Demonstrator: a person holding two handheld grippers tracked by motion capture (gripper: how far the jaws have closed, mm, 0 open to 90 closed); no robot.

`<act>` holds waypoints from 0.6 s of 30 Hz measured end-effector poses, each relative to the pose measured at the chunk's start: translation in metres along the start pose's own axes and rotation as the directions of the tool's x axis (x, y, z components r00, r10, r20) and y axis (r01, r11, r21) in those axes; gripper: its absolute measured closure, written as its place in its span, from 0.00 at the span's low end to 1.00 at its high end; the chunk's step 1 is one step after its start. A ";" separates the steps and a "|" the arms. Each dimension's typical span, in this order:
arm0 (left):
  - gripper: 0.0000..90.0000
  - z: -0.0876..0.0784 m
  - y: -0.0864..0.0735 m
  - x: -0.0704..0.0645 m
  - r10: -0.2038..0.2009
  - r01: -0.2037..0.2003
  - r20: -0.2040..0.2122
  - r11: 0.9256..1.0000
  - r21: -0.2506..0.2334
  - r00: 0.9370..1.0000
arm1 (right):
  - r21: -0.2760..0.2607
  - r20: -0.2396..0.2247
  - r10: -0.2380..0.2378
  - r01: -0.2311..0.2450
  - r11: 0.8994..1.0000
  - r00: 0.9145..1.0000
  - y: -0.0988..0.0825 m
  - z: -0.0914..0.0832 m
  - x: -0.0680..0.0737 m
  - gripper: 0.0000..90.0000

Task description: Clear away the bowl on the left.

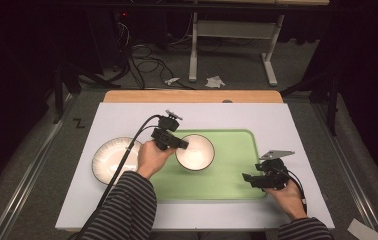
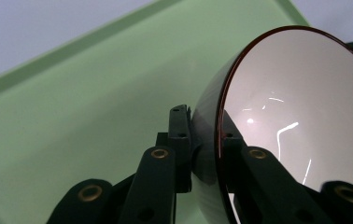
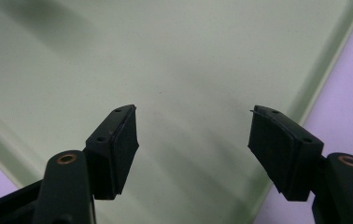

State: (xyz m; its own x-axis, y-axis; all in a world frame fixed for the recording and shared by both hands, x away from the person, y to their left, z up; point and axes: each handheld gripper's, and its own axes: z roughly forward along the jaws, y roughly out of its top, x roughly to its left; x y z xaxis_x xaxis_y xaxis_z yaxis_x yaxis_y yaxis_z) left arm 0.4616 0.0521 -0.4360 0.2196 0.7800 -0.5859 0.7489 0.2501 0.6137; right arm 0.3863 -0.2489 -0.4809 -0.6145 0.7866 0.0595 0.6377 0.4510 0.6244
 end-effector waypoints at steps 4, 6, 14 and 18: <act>0.91 0.017 -0.004 0.002 -0.012 0.012 -0.016 0.999 -0.032 1.000 | -0.002 -0.005 -0.008 0.008 1.000 1.000 0.000 0.000 0.001 0.38; 0.91 0.024 -0.006 0.004 -0.021 0.020 -0.026 0.999 -0.031 0.999 | -0.004 -0.003 -0.005 0.005 1.000 1.000 0.000 -0.001 0.001 0.38; 0.90 0.043 -0.011 0.009 -0.075 0.074 -0.049 0.997 -0.009 0.996 | 0.001 -0.003 -0.011 0.011 1.000 1.000 0.000 0.000 0.002 0.38; 0.90 0.049 -0.015 0.010 -0.071 0.071 -0.066 0.997 -0.004 0.995 | 0.005 -0.004 -0.002 0.002 1.000 1.000 0.000 0.000 0.001 0.38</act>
State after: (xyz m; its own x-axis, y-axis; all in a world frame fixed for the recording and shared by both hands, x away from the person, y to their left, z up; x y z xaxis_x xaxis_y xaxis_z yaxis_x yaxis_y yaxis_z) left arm 0.4835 0.0282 -0.4772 0.1239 0.7963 -0.5921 0.7602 0.3073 0.5724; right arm 0.3853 -0.2480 -0.4813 -0.6181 0.7837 0.0614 0.6385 0.4549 0.6207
